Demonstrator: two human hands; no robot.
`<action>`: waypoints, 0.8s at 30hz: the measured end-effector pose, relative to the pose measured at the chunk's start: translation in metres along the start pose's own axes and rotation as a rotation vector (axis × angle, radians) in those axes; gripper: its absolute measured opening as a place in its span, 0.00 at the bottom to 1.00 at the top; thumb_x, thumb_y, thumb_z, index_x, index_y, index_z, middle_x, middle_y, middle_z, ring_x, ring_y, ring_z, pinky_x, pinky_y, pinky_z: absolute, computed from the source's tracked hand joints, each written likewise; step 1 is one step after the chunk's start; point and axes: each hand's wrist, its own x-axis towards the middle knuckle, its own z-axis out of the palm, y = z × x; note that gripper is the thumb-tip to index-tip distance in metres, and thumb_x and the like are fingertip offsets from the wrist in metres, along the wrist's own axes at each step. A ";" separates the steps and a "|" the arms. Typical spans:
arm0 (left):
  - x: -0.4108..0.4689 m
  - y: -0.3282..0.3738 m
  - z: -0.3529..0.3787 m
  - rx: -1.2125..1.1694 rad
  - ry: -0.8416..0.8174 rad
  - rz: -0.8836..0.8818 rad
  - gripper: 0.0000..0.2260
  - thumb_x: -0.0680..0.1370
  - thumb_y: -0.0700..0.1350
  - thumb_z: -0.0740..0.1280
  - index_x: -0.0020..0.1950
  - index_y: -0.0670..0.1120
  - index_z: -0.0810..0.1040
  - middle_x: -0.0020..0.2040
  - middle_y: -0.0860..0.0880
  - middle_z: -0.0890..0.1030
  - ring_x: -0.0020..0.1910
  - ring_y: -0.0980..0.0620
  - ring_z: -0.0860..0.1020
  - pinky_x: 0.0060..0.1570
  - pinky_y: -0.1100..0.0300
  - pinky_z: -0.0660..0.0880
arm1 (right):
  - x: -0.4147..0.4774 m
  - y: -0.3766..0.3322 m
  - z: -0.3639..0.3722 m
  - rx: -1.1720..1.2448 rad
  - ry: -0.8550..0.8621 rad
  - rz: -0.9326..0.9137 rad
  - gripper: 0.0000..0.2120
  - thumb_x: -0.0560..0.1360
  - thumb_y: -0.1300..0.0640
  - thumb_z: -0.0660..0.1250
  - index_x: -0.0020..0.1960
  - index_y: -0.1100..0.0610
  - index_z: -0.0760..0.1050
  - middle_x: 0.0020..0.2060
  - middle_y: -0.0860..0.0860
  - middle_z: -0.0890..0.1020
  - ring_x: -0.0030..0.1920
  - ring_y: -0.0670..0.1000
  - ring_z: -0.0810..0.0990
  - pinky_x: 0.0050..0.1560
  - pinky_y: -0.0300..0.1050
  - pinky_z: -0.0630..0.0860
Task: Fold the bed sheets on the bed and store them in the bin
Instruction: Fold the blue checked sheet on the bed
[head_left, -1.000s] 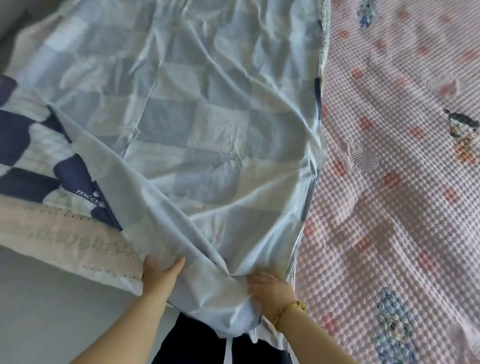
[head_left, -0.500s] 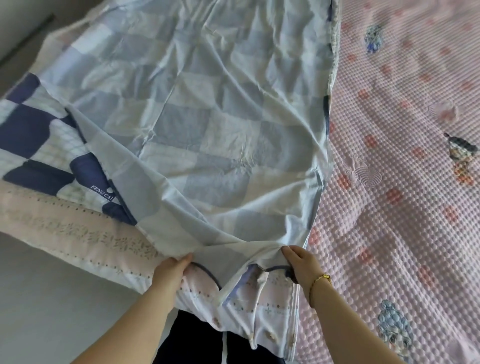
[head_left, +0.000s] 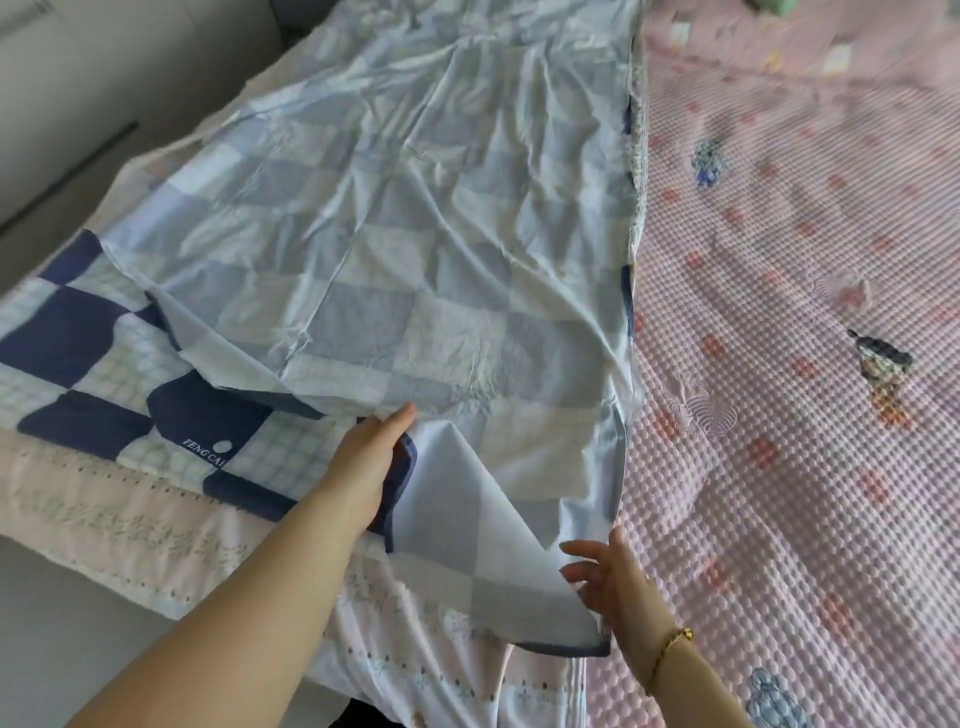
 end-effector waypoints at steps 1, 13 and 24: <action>0.005 0.011 0.008 0.016 -0.014 0.021 0.25 0.74 0.55 0.67 0.58 0.35 0.74 0.54 0.40 0.75 0.55 0.43 0.75 0.64 0.51 0.66 | 0.004 0.002 -0.001 -0.034 -0.011 -0.003 0.26 0.71 0.33 0.57 0.46 0.57 0.75 0.32 0.50 0.83 0.29 0.47 0.78 0.34 0.40 0.72; 0.088 0.138 0.113 0.282 -0.257 0.281 0.19 0.80 0.53 0.57 0.63 0.42 0.73 0.60 0.45 0.75 0.57 0.47 0.73 0.57 0.58 0.66 | 0.047 -0.048 -0.001 -0.227 0.347 -0.215 0.12 0.74 0.71 0.61 0.34 0.61 0.72 0.25 0.49 0.73 0.32 0.51 0.70 0.33 0.39 0.66; 0.133 0.017 0.067 1.289 -0.657 0.266 0.24 0.77 0.54 0.62 0.72 0.52 0.63 0.73 0.54 0.62 0.71 0.54 0.62 0.69 0.60 0.59 | 0.109 -0.077 -0.041 -0.500 0.497 0.332 0.20 0.80 0.54 0.56 0.65 0.67 0.68 0.64 0.62 0.72 0.63 0.58 0.71 0.49 0.39 0.68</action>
